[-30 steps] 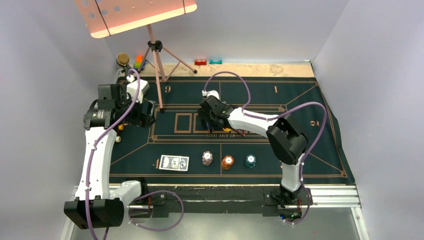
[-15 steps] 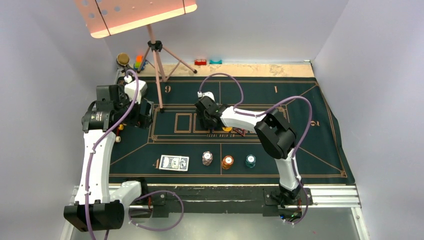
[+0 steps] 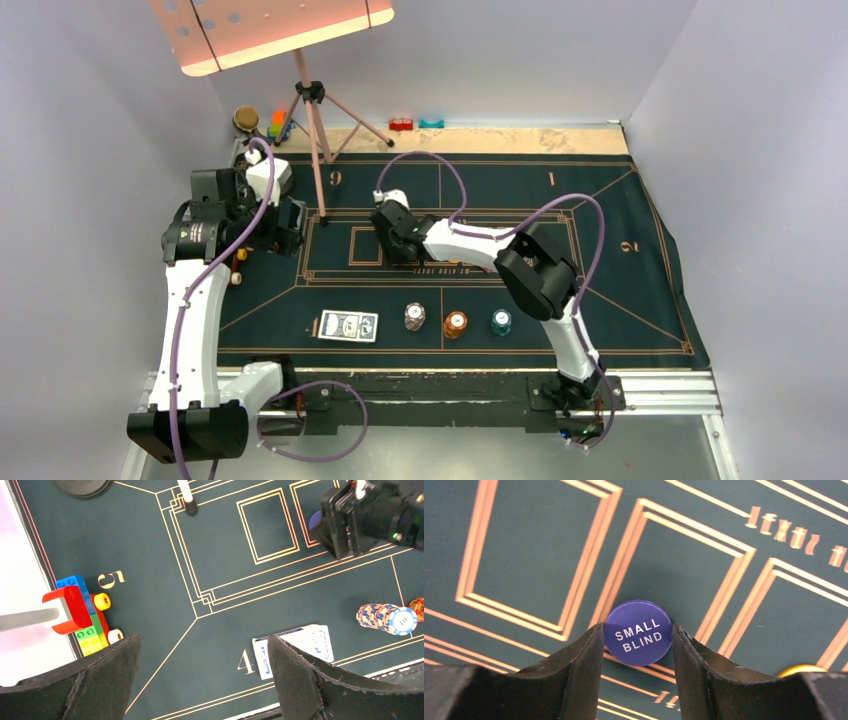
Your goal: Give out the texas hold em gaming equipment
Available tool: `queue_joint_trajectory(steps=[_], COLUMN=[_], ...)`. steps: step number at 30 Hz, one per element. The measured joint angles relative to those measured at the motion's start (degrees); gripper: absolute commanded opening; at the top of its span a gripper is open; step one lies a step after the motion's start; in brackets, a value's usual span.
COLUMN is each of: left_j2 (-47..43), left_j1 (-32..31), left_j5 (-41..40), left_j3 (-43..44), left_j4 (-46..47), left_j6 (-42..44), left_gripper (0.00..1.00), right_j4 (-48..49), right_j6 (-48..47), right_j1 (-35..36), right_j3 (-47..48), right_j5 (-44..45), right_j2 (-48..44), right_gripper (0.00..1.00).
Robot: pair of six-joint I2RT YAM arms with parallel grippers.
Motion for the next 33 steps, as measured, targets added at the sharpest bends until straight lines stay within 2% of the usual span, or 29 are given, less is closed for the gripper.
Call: queue_joint_trajectory(steps=[9, 13, 15, 18, 22, 27, 33], left_j2=[-0.02, -0.04, -0.13, -0.22, -0.24, -0.24, -0.24], left_j1=[0.00, 0.00, 0.00, 0.00, 0.00, 0.00, 0.00], left_j5=[-1.62, -2.01, -2.08, -2.12, -2.14, -2.23, -2.23], left_j3=[0.00, 0.00, 0.00, 0.00, 0.00, 0.00, 0.00], left_j4=[-0.42, -0.68, -0.92, -0.98, -1.01, -1.38, -2.49], left_j6=[-0.44, -0.44, -0.44, -0.44, -0.44, -0.42, -0.35], left_gripper=[1.00, 1.00, 1.00, 1.00, 1.00, 1.00, 1.00], right_j4=[-1.09, -1.70, -1.95, -2.25, -1.86, -1.81, -2.19], right_j6=[1.60, 2.10, 2.16, 2.23, 1.95, 0.98, 1.42], right_j1=[6.82, 7.63, 7.69, 7.67, 7.72, 7.37, 3.04], right_j3=[11.47, 16.15, 18.95, 21.59, 22.12, 14.71, -2.43], right_j5=[-3.48, -5.60, -6.51, -8.11, -9.90, -8.48, -3.91], right_j2=[7.23, 10.05, 11.78, 13.33, 13.40, 7.85, -9.66], right_gripper=[0.47, 0.50, 0.58, 0.75, 0.85, 0.85, 0.75])
